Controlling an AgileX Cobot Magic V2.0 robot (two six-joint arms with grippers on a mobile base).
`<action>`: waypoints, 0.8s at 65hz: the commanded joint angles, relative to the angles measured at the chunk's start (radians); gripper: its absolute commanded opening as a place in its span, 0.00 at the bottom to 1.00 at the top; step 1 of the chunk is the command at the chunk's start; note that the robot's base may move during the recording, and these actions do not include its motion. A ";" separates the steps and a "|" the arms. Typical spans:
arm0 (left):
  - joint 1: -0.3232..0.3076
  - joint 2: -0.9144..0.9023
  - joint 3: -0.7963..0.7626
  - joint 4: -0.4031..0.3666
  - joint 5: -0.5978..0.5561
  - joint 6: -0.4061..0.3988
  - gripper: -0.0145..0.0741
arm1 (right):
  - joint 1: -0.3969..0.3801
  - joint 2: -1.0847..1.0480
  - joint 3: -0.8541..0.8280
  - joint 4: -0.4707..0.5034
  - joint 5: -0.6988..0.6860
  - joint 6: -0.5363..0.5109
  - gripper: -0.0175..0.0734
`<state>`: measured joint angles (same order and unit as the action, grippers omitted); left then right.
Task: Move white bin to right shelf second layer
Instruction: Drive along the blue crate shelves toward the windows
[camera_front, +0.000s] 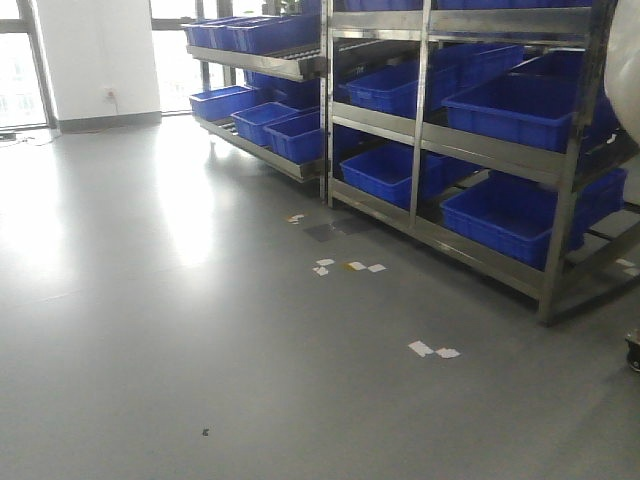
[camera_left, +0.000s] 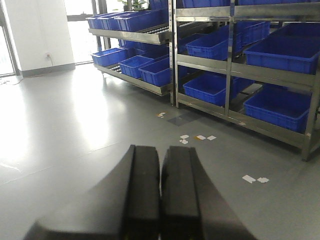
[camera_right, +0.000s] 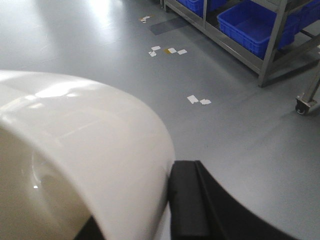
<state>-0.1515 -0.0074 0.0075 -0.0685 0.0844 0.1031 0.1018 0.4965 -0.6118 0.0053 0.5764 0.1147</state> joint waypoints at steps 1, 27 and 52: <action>-0.008 -0.014 0.037 -0.005 -0.084 -0.004 0.26 | -0.008 0.001 -0.031 0.004 -0.100 0.000 0.25; -0.008 -0.014 0.037 -0.005 -0.084 -0.004 0.26 | -0.008 0.001 -0.031 0.004 -0.100 0.000 0.25; -0.008 -0.014 0.037 -0.005 -0.084 -0.004 0.26 | -0.008 0.001 -0.031 0.004 -0.100 0.000 0.25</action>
<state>-0.1515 -0.0074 0.0075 -0.0685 0.0844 0.1031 0.1018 0.4965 -0.6118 0.0053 0.5764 0.1147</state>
